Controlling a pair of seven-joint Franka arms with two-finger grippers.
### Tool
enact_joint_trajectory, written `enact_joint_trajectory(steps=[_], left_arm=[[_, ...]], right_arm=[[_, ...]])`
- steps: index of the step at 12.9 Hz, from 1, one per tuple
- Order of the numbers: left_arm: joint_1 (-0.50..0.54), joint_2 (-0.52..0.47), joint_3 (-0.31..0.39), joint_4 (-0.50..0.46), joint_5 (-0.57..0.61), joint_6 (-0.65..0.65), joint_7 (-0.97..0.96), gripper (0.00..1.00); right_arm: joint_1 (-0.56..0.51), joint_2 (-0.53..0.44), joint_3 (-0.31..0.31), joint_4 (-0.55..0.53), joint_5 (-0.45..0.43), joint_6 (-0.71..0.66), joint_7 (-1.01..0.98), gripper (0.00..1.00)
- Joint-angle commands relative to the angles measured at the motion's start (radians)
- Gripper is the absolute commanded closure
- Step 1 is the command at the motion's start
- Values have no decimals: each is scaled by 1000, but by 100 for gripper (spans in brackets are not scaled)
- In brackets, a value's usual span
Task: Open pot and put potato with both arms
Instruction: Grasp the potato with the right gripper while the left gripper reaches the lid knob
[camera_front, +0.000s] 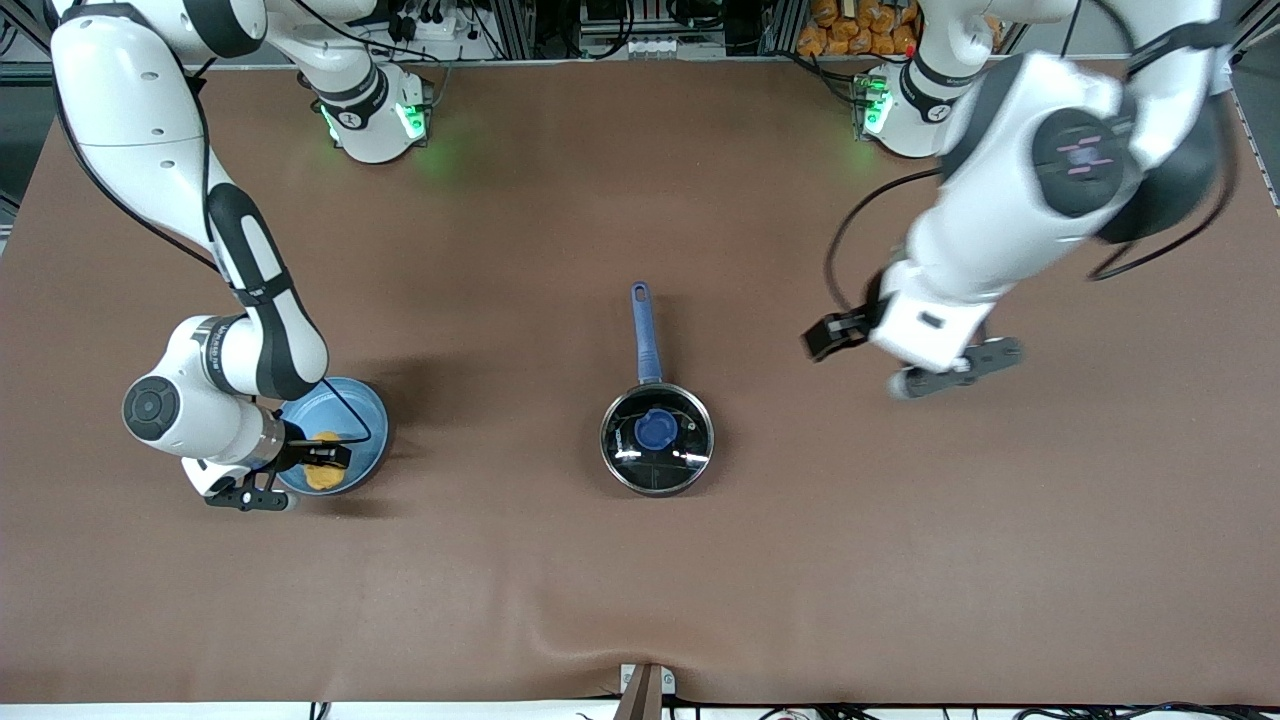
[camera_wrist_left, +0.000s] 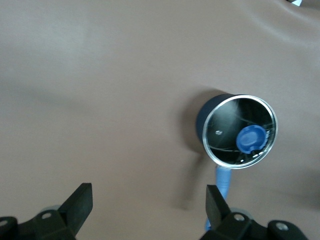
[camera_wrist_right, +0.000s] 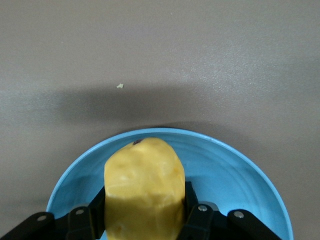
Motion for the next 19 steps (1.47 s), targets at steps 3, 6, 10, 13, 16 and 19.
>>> enact_joint_trajectory(steps=[3,6,10,13,16,19], left_arm=[[-142,149,14,40,92,153,-164,0],[-208,255,19,94,156,206,-167,0],[-232,318,19,111,181,308,-104,0],[-256,361,20,111,233,377,-74,0],[-264,408,20,132,239,453,-67,0],[-300,439,51,160,239,459,-72,0]], right_arm=[[14,-44,2,16,17,-45,-5,70],[34,-90,5,15,18,-98,1,70],[78,-130,5,16,18,-137,47,69],[129,-152,5,26,18,-170,162,69],[170,-163,10,38,18,-176,250,65],[178,-173,45,39,18,-188,273,66]])
